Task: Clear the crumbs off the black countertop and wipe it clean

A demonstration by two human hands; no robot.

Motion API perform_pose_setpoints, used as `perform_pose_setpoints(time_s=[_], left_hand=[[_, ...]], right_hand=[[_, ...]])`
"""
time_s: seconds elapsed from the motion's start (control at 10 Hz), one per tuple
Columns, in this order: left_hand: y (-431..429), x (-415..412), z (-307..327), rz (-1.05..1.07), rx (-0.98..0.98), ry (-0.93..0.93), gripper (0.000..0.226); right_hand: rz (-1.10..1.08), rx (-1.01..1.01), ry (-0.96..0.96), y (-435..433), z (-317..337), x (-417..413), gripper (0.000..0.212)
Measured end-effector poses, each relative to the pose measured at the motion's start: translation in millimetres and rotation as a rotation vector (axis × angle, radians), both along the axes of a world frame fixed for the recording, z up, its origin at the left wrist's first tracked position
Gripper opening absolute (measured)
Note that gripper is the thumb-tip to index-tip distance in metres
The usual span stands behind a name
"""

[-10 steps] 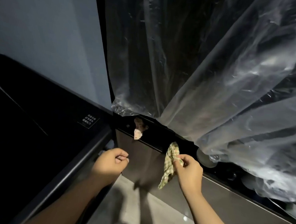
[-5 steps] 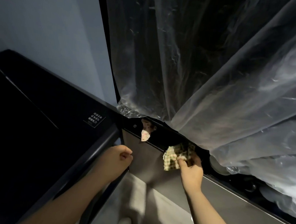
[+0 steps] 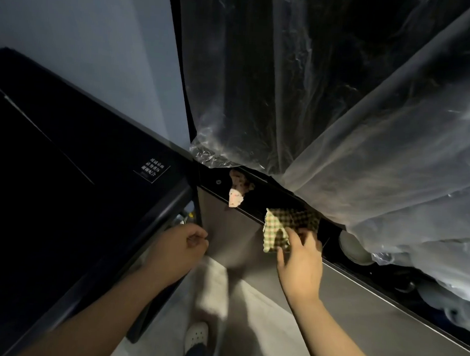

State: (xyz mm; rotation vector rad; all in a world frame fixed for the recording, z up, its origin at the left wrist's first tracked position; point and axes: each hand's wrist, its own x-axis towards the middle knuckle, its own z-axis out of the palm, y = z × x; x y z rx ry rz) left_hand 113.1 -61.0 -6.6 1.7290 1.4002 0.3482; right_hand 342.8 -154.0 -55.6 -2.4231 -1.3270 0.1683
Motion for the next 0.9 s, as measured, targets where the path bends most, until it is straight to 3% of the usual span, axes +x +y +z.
perform_pose_setpoints(time_s=[0.2, 0.3, 0.4, 0.6, 0.7, 0.9], left_hand=[[-6.4, -10.5, -2.5, 0.033, -0.016, -0.021, 0.016], [-4.9, -19.3, -6.1, 0.032, -0.007, -0.026, 0.014], [-1.8, -27.8, -9.3, 0.038, -0.027, 0.001, 0.014], [6.6, -42.4, -13.3, 0.038, -0.043, 0.021, 0.016], [11.5, -45.8, -12.4, 0.035, -0.032, 0.025, 0.016], [0.6, -49.8, -7.6, 0.11, -0.043, -0.057, 0.014]], right_hand=[[0.217, -0.4, 0.073, 16.2, -18.7, 0.3, 0.069], [0.276, -0.403, 0.096, 27.2, -21.9, 6.0, 0.078], [0.243, -0.393, 0.156, 45.3, -20.0, 12.8, 0.079], [0.104, -0.466, 0.266, 81.7, -12.7, 13.8, 0.056], [0.07, -0.329, 0.265, 81.3, -3.6, 5.0, 0.048], [0.183, 0.048, 0.192, 27.5, 14.7, -28.5, 0.051]])
